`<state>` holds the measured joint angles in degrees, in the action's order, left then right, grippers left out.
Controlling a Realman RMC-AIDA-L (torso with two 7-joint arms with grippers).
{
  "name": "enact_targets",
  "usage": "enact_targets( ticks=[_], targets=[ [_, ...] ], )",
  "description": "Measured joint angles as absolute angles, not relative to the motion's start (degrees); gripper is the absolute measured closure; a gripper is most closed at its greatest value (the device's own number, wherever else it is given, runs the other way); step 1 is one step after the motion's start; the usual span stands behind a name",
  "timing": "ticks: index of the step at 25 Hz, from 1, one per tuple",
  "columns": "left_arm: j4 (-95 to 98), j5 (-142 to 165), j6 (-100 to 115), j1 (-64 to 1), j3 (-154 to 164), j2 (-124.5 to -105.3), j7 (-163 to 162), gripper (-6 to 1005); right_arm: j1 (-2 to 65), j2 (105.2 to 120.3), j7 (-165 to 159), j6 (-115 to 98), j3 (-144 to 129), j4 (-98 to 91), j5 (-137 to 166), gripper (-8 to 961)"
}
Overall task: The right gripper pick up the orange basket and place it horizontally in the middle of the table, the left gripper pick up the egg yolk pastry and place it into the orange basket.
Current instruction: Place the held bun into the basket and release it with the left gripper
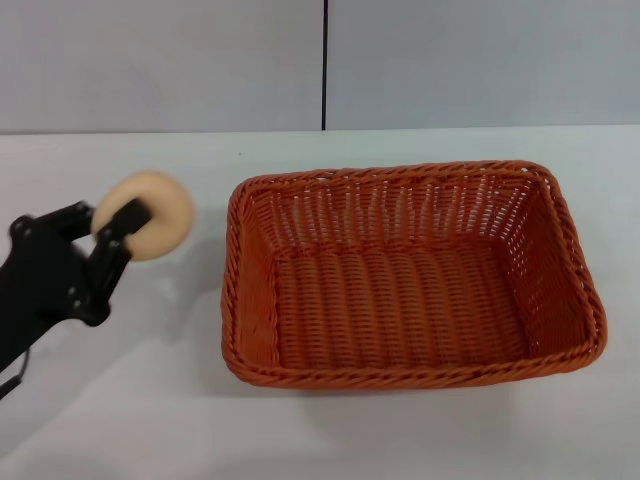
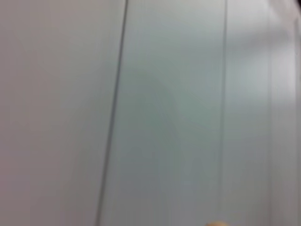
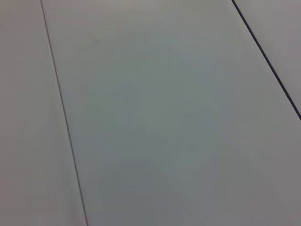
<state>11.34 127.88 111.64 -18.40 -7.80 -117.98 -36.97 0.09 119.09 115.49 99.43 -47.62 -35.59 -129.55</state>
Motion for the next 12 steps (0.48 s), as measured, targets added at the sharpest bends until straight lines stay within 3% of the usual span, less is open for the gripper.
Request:
enact_targets(
  ticks=[11, 12],
  targets=[
    [2.8, 128.1, 104.8, -25.9, 1.9, -118.54, -37.8, 926, 0.1, 119.09, 115.5, 99.5, -47.7, -35.0, -129.5, 434],
    [1.6, 128.1, 102.3, -27.0, 3.2, -118.58, -37.8, 874, 0.0, 119.09, 115.5, 99.6, -47.7, -34.9, -129.5, 434]
  ],
)
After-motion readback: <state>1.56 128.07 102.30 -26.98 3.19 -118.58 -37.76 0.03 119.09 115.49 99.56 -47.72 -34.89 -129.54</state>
